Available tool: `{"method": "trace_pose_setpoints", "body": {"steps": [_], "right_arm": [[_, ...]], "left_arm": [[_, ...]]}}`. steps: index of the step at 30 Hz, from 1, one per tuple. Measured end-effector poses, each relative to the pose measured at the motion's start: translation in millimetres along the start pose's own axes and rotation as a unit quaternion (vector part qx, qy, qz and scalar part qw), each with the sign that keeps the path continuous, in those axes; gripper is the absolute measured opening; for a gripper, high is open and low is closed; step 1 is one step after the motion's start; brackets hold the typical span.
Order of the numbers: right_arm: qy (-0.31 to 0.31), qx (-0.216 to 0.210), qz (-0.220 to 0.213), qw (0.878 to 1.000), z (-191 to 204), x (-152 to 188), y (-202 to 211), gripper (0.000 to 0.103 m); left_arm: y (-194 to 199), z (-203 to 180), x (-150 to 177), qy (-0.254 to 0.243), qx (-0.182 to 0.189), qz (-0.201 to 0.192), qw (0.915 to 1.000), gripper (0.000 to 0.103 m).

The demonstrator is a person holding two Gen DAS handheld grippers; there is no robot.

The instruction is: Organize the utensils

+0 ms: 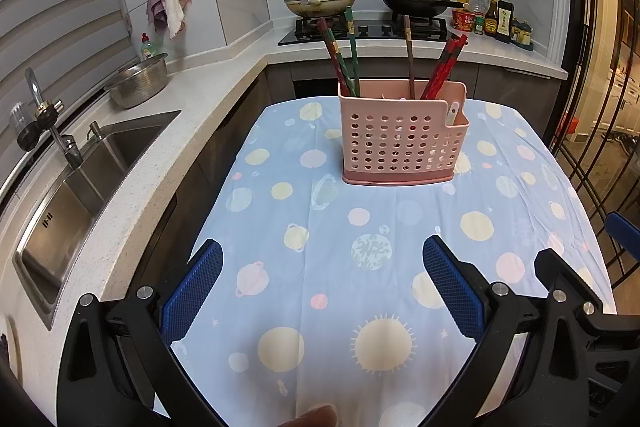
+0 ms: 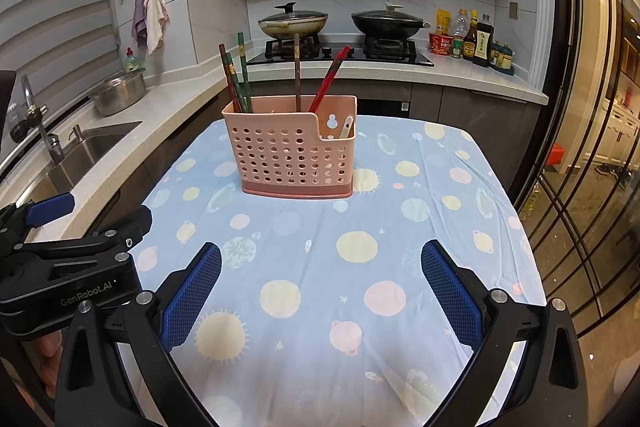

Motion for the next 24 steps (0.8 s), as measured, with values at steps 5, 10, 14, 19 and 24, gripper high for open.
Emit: {"method": "trace_pose_setpoints", "body": {"steps": [5,10,14,19,24], "right_arm": [[-0.001,0.001,0.000,1.000,-0.4,0.5,0.7,0.097],[-0.002,0.001,0.001,1.000,-0.6,1.4,1.4,0.097],[-0.002,0.002,0.001,1.000,-0.7,1.7,1.6,0.097],[-0.003,0.005,0.002,1.000,-2.3,3.2,1.6,0.097],[-0.005,0.006,0.005,1.000,-3.9,5.4,1.1,0.097]], "left_arm": [[0.0,-0.4,0.7,-0.001,0.001,0.001,1.0000,0.096],[-0.3,0.1,1.5,0.000,0.003,0.003,1.0000,0.096],[-0.2,0.3,1.2,-0.001,0.002,0.002,1.0000,0.096],[-3.2,5.0,2.9,0.010,-0.003,0.006,0.9999,0.096],[-4.8,8.3,3.3,0.013,-0.008,0.007,0.9999,0.096]]}}
Point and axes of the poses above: each gripper's, at about its wrist camera, not at the fingertips, and y roughly against the way its jaws point, z to its left, x to its underside, the point moved 7 cm from there along -y, roughly the way its jaws point, and after that the axes turned 14 degrees about y, right-handed, at the moved point
